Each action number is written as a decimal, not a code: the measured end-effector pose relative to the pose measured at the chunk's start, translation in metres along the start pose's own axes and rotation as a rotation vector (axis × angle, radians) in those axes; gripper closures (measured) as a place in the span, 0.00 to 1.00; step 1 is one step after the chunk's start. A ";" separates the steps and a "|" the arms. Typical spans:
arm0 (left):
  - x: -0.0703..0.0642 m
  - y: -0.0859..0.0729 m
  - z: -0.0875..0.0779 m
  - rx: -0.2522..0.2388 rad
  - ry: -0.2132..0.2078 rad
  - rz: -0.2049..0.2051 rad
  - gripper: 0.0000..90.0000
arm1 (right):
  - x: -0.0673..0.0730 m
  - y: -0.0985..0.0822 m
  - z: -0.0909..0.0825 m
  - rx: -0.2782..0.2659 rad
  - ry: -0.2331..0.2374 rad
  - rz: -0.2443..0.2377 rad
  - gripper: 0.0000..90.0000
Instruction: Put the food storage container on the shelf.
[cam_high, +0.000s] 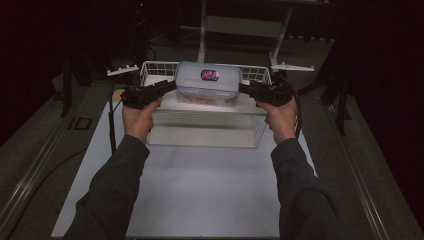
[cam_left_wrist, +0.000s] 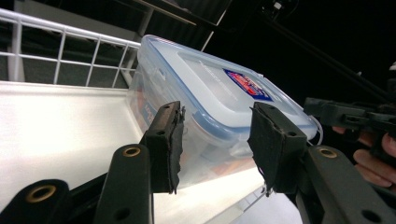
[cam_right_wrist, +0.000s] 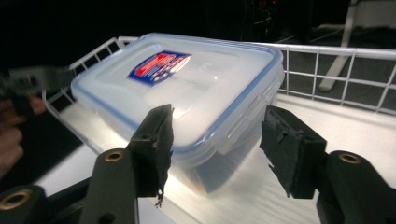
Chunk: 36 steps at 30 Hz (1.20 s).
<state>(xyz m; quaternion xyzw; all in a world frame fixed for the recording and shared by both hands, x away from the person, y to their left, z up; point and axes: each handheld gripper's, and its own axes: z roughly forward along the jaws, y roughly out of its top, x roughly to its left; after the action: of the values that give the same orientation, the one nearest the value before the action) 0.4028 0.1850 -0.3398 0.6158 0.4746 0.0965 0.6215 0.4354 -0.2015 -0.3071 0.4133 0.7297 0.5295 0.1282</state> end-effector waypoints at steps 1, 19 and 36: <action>-0.001 0.001 -0.003 0.001 0.002 0.014 0.60 | 0.002 0.000 -0.003 0.007 -0.011 -0.028 0.49; -0.027 -0.032 -0.091 0.097 0.083 0.316 0.56 | 0.027 -0.039 -0.077 0.032 0.002 -0.239 0.47; -0.007 -0.136 -0.149 0.088 0.172 0.383 0.42 | 0.035 -0.156 -0.135 -0.012 -0.052 -0.287 0.37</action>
<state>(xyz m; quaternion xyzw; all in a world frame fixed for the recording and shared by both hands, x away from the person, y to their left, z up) 0.2302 0.2499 -0.4218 0.7106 0.4041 0.2442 0.5216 0.2567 -0.2808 -0.3802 0.3174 0.7746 0.4991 0.2238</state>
